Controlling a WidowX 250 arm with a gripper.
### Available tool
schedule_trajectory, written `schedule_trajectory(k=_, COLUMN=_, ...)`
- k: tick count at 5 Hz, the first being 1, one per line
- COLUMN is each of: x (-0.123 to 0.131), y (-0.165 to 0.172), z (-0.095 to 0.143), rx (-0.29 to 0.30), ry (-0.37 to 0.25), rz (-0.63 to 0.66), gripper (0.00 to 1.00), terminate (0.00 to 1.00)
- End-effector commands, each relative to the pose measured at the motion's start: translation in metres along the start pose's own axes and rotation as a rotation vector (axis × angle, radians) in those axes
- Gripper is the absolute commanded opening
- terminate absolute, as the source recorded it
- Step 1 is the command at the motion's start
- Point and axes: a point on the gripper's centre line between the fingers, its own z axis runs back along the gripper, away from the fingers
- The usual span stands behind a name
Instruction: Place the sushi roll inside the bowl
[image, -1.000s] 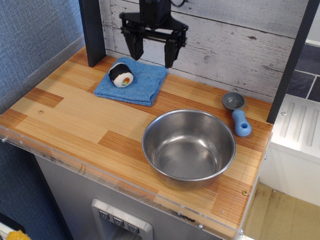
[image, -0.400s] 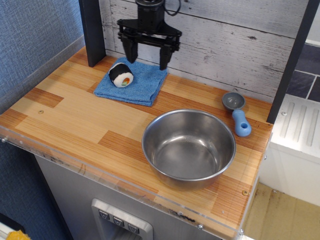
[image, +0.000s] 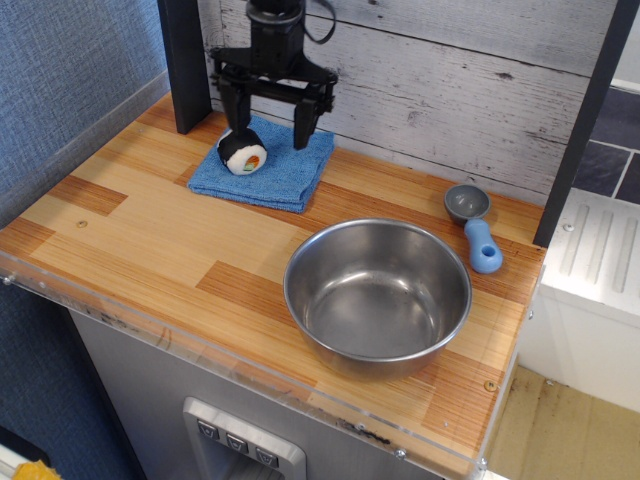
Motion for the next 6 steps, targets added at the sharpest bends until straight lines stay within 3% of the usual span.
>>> schedule_trajectory(k=1, x=-0.005, y=0.019, z=0.012, rx=0.033, ry=-0.049, rz=0.015, gripper=1.00, terminate=0.00)
schedule_trajectory(k=5, x=-0.011, y=0.032, z=-0.007, rx=0.072, ry=-0.023, rz=0.025, gripper=1.00, terminate=0.00)
schedule_trajectory(k=6, x=-0.013, y=0.033, z=-0.008, rx=0.088, ry=-0.024, rz=0.020, gripper=0.00, terminate=0.00)
